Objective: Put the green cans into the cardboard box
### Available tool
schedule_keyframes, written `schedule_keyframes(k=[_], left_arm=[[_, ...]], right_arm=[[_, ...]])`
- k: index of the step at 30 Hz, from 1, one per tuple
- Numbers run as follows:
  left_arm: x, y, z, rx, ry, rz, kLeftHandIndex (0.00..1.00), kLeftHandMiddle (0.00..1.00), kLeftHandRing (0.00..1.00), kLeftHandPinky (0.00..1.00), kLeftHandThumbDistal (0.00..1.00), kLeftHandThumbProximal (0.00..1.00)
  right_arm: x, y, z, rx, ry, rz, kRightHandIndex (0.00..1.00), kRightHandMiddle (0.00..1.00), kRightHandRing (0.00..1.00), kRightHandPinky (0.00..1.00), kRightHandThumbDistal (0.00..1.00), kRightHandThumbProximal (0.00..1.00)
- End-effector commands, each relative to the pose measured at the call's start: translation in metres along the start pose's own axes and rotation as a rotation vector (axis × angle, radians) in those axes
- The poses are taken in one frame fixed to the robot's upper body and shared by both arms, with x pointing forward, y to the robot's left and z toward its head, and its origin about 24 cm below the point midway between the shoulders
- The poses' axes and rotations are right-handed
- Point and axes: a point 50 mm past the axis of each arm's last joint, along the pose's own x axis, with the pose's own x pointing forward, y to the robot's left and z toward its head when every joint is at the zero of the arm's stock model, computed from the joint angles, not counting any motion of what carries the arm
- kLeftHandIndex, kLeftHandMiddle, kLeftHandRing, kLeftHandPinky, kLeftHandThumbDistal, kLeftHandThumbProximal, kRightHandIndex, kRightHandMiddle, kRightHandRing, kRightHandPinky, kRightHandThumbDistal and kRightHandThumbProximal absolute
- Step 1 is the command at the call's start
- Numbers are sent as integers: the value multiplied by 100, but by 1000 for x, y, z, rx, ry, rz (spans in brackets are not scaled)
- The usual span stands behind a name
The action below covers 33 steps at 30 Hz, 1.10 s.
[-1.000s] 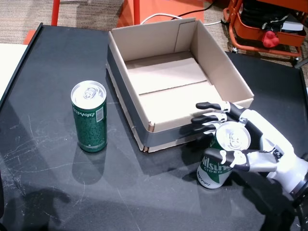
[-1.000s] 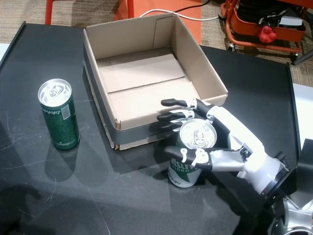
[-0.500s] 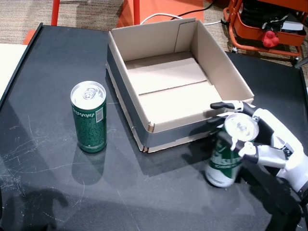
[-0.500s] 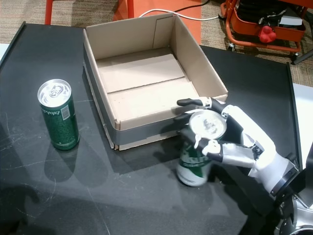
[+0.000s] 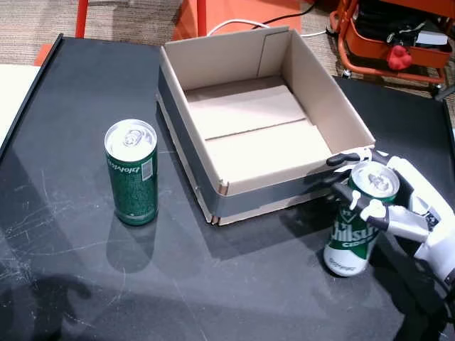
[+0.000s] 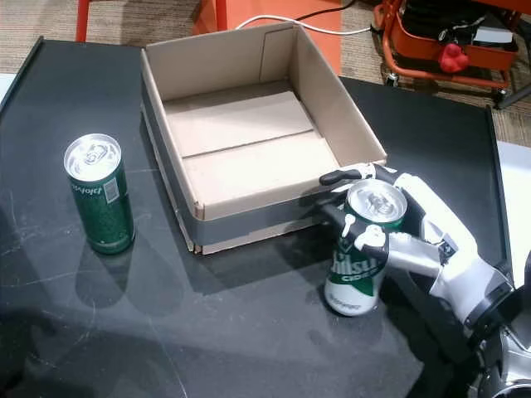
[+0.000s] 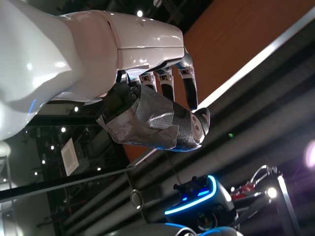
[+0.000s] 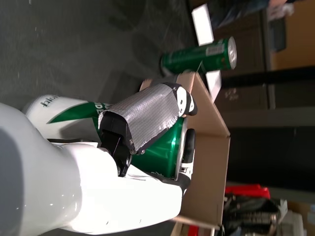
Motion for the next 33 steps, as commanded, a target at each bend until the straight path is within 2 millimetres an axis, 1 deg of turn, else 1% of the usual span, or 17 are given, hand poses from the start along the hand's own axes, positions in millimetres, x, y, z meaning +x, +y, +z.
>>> schedule_keyframes(k=[1,2,4,5,8,10,12,15,18,20,21,23,25,26,28,32,33], left_arm=[[-1,-2,-1,2,-16,7,65,53,47,59,36,37],[-2,-2,-2,4,-15,5,64,53,47,59,35,38],[-1,-2,-3,7,-17,5,63,53,48,58,33,40],[-1,-1,-3,9,-16,5,62,52,47,57,32,39],[2,2,-3,44,-4,-18,64,51,49,57,31,40],[4,3,-5,50,3,-31,63,50,49,54,36,32],[4,4,-8,65,-1,-33,64,52,51,57,39,36],[2,3,-14,70,-7,-27,64,55,53,59,33,42],[-1,1,-17,36,0,-25,67,60,56,60,30,40],[-2,2,-18,40,-3,-21,67,60,55,60,31,39],[-1,2,-19,43,-4,-27,69,61,56,62,31,38],[0,5,-20,65,-3,-39,67,58,53,62,33,40],[3,7,-22,99,-2,-38,60,52,49,59,31,42],[4,7,-24,98,0,-36,58,52,48,58,31,36],[4,9,-27,78,4,-42,61,56,50,61,28,33],[1,14,-30,73,6,-48,62,56,51,67,27,38],[0,15,-30,74,7,-51,62,56,51,67,29,39]], right_arm=[[-6,-1,-4,8,-5,-30,15,25,39,34,58,66],[-6,-1,-3,9,-16,-39,18,31,45,33,52,68],[-5,0,-2,-6,-41,-69,21,39,51,34,52,76],[-4,0,-1,-9,-51,-83,23,41,50,36,55,78],[0,-1,2,26,-71,-95,22,32,37,43,72,74],[2,-1,6,17,-100,-96,21,31,35,46,69,71],[5,0,11,0,-135,-99,21,32,38,48,67,67],[10,2,17,-8,-175,-94,18,30,38,49,62,63],[14,4,23,-16,-210,-79,16,29,38,47,62,61],[17,4,28,-36,-227,-69,16,30,39,46,53,58],[19,4,33,-62,-245,-59,17,31,40,45,45,56],[23,4,48,-123,-313,-33,16,29,37,42,46,57],[30,4,68,-149,-409,18,13,27,35,42,32,43],[33,5,78,-169,-460,33,16,29,37,41,26,36],[39,6,97,-204,-540,48,19,32,36,38,27,30],[49,12,138,-264,-676,103,19,32,33,29,30,20],[51,14,147,-276,-703,113,19,31,32,28,28,11]])
